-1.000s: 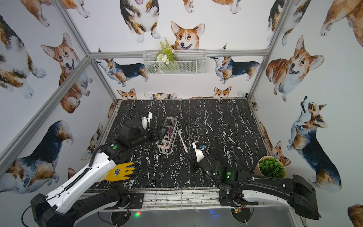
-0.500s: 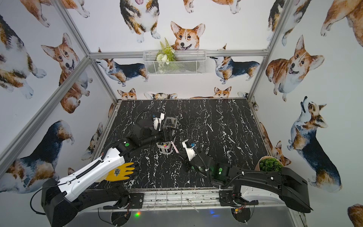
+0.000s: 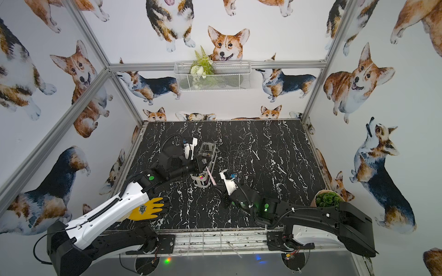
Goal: Place the toothbrush into the toothbrush holder
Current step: Place the toothbrush in the toothbrush holder.
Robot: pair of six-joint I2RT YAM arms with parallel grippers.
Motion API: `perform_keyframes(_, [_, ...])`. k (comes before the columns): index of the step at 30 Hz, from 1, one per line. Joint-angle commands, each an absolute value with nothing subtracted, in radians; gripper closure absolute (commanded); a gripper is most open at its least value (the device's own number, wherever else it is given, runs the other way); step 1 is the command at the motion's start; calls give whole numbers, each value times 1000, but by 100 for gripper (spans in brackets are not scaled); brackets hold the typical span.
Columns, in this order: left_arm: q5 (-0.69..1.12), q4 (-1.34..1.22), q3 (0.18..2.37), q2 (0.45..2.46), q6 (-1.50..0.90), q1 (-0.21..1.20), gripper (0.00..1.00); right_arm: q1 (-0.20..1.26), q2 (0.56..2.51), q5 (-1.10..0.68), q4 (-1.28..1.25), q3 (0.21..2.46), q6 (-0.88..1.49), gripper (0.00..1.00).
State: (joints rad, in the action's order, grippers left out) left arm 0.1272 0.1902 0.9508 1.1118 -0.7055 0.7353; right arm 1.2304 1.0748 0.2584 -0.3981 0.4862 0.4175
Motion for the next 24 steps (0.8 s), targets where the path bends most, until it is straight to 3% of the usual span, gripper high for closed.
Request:
perform_keyframes(1, [74,237,979,1098,-660,736,100,1230,1076,288,-409,497,424,61])
perform_keyframes(2, [59,257,988,1095,-646,737,100,1231,1068,299,-397,497,423,46])
perform_keyframes(3, [36,286,1002,1089,-626,737,100,1231,1058,316,-382,496,422,38])
perform_keyframes(5, [-27,359,1041,1076,-575,735,100,1230,1019,369,-340,483,415,30])
perform_keyframes(10, [-172,433,1104,1043,-469,730,100,1163,881,367,-276,421,435,29])
perform_keyframes(15, [-293,351,1129,1071,-345,721,100,1093,774,333,-249,368,463,29])
perform_keyframes(24, [-345,97,1104,1178,-234,698,100,1092,809,315,-257,365,471,29])
